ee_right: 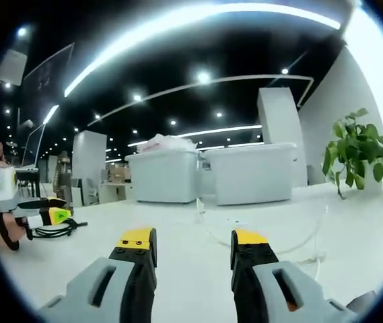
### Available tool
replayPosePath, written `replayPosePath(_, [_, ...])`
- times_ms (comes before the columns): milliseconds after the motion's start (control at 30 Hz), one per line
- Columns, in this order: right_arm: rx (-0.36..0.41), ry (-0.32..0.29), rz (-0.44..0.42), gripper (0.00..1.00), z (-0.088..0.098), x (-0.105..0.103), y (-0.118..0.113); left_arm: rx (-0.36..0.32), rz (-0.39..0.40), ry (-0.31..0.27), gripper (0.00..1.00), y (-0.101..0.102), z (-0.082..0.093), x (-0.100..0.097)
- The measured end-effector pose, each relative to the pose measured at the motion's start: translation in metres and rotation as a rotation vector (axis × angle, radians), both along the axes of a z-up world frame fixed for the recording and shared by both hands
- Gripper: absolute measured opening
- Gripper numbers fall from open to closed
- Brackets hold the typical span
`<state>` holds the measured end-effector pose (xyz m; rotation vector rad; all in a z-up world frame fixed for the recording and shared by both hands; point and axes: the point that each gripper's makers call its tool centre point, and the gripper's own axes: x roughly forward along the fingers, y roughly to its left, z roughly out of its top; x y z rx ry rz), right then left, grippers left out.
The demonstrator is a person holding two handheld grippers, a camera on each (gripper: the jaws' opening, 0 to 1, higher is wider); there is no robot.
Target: Coil the Type-C to USB data cable on the desktop and secure it with Velcro straps.
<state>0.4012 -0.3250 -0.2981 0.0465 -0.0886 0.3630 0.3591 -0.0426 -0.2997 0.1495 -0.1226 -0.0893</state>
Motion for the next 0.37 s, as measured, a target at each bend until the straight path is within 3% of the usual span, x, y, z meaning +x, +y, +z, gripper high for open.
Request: replayPosePath(367, [-0.004, 0.002, 0.005, 0.43, -0.0014, -0.0016, 0.0020, -0.010, 0.002, 0.007, 0.40, 0.0011, -0.0018, 0.0002])
